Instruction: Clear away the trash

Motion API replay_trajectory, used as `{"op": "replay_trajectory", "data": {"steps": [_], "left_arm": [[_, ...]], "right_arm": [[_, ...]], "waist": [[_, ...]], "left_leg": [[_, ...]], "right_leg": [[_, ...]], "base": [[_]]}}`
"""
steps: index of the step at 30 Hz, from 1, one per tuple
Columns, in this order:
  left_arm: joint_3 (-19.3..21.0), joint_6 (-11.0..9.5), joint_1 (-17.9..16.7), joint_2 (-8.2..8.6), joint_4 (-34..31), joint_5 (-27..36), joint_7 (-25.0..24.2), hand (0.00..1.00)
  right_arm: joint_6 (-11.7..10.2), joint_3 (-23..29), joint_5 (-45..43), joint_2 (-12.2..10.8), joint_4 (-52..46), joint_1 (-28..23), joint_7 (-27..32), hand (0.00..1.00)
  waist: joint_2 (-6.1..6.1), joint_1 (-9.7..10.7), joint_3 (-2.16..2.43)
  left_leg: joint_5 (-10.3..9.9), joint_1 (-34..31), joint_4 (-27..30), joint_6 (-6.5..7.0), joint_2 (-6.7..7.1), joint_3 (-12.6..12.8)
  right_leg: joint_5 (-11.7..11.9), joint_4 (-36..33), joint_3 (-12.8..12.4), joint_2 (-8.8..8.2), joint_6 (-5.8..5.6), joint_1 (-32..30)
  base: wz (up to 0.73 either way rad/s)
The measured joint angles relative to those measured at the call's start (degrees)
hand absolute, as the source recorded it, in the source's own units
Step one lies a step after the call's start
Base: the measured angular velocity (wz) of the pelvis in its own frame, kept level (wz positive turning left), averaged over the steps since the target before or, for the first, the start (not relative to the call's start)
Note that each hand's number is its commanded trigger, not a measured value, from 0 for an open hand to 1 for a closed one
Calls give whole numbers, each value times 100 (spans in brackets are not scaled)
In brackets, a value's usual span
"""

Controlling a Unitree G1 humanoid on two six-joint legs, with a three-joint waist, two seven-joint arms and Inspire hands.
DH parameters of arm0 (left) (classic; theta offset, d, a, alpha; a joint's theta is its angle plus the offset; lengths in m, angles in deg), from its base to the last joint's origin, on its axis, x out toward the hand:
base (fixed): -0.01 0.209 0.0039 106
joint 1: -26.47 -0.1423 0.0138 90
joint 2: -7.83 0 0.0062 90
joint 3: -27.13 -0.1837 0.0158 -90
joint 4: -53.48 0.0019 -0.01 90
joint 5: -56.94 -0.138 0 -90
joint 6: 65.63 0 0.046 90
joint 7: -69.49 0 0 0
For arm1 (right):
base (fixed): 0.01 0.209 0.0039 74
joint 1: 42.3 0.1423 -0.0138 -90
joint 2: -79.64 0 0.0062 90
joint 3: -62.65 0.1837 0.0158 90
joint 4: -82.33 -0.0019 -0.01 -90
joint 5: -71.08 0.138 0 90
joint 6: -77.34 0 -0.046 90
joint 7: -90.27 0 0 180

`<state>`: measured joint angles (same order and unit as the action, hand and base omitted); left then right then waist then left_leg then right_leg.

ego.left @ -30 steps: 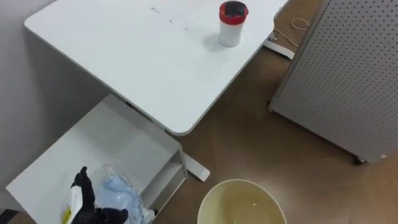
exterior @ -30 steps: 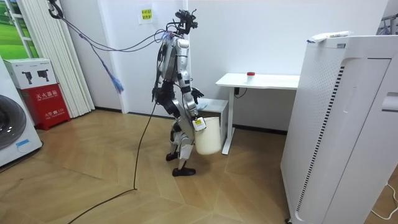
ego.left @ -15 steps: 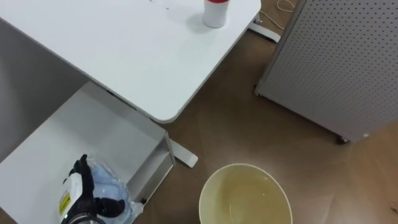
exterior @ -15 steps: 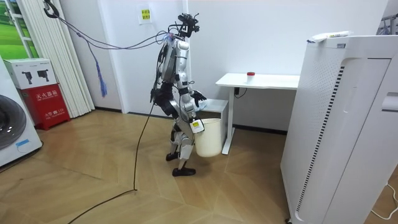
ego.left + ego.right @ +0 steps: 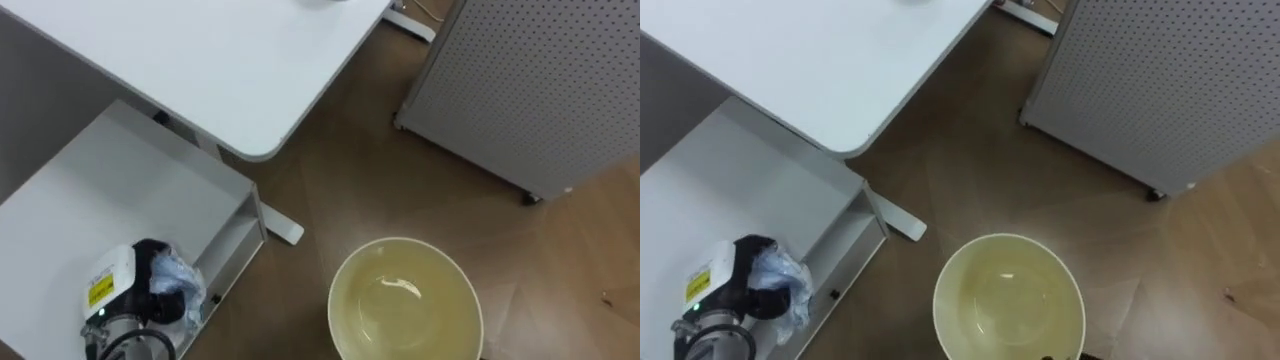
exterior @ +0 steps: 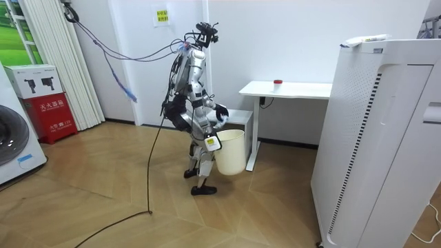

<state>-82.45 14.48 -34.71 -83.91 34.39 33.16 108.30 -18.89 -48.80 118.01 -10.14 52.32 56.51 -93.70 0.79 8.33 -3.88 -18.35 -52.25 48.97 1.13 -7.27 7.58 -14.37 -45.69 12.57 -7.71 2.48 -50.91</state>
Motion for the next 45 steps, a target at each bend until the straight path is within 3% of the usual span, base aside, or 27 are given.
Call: {"op": "replay_trajectory", "data": {"steps": [8,16,24,27,31,35,40,42,45], "left_arm": [[-87,247,119,-41,204,-269,62,100],[-100,316,-67,12,349,-85,34,100],[-67,311,-244,350,351,302,-163,100],[-95,169,-395,507,149,616,-172,100],[-146,-12,-824,847,-368,734,-296,100],[-619,-67,-1146,1279,-635,737,-611,100],[-965,-226,-1349,1604,-688,745,-1183,100],[-1159,-225,-1359,1625,-699,745,-1345,100],[-1461,-223,-1373,1682,-730,738,-1598,100]], "right_arm": [[38,-45,175,-7,-243,-35,-86,100],[8,-214,216,-130,-176,23,86,100],[-91,-213,198,-219,246,137,74,100],[-252,-253,208,-318,295,143,54,100],[-452,-319,22,-453,517,153,32,100],[-507,-473,27,-584,699,162,14,100],[-552,-498,-88,-724,737,161,-108,100],[-576,-565,-12,-739,748,162,-119,100],[-556,-661,4,-718,759,154,-133,100]], "waist": [[9,239,-4],[38,195,-17],[18,-110,-43],[0,-203,-54],[-25,-299,-48],[-37,-404,-38],[-36,-423,-34],[-41,-425,-21],[-53,-422,44]], "left_leg": [[16,-267,102,29,-45,-1],[-27,-28,-23,3,-94,48],[-28,360,-258,-14,-99,112],[-4,565,-453,-11,-92,168],[59,897,-816,-11,53,201],[122,1118,-1030,6,139,277],[127,1319,-1143,13,177,326],[130,1354,-1149,18,188,343],[143,1406,-1159,40,197,379]], "right_leg": [[43,-43,-1,28,26,-255],[33,85,-36,90,18,-77],[36,308,20,74,9,287],[53,476,15,74,-28,476],[50,672,18,-13,-79,733],[32,766,52,-98,-121,906],[41,820,84,-136,-138,1068],[43,822,87,-142,-141,1089],[47,848,84,-167,-150,1121]], "base": [[-3],[-6],[-1],[0],[6],[7],[0],[-5],[-1]]}}
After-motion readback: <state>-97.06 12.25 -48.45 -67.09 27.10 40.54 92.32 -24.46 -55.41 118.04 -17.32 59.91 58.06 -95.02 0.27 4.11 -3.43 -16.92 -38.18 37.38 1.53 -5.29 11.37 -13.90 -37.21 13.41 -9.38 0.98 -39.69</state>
